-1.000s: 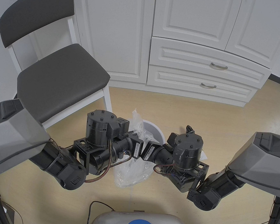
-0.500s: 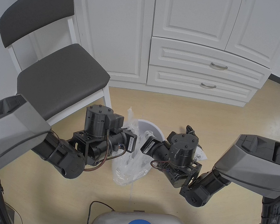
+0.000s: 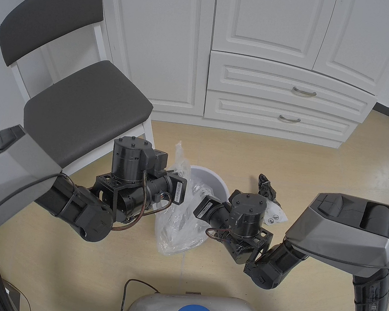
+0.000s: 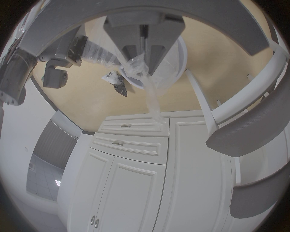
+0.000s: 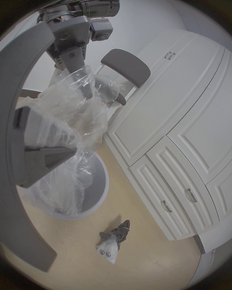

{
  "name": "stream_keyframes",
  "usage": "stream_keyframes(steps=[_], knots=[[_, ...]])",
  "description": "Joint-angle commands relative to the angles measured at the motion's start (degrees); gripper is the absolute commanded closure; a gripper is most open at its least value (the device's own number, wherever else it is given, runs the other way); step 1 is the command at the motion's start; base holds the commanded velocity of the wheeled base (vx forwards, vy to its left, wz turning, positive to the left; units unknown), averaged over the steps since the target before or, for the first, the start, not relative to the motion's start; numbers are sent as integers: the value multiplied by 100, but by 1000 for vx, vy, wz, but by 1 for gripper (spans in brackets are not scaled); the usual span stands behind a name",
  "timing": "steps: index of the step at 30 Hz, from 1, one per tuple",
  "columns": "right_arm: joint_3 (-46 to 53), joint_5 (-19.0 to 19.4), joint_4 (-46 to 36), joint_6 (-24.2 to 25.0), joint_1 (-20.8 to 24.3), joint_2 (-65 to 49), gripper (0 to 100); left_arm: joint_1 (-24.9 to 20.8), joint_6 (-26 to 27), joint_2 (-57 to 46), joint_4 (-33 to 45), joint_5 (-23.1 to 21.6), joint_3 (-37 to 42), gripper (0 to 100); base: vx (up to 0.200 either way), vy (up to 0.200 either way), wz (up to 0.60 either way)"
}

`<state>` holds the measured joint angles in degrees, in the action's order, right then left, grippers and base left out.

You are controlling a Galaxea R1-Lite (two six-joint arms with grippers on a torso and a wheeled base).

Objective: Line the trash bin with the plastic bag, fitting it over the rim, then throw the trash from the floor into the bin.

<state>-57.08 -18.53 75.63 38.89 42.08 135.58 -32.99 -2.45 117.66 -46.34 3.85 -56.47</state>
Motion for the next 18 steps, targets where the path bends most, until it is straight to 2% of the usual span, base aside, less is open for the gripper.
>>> stream_keyframes(steps=[1, 18], knots=[[-93, -19, 13, 49, 11, 197, 100, 29, -1, -121, -7, 1, 13, 100, 0, 0, 0], [-577, -485, 13, -13, -148, 109, 100, 108, -10, -499, -60, 10, 30, 100, 0, 0, 0]])
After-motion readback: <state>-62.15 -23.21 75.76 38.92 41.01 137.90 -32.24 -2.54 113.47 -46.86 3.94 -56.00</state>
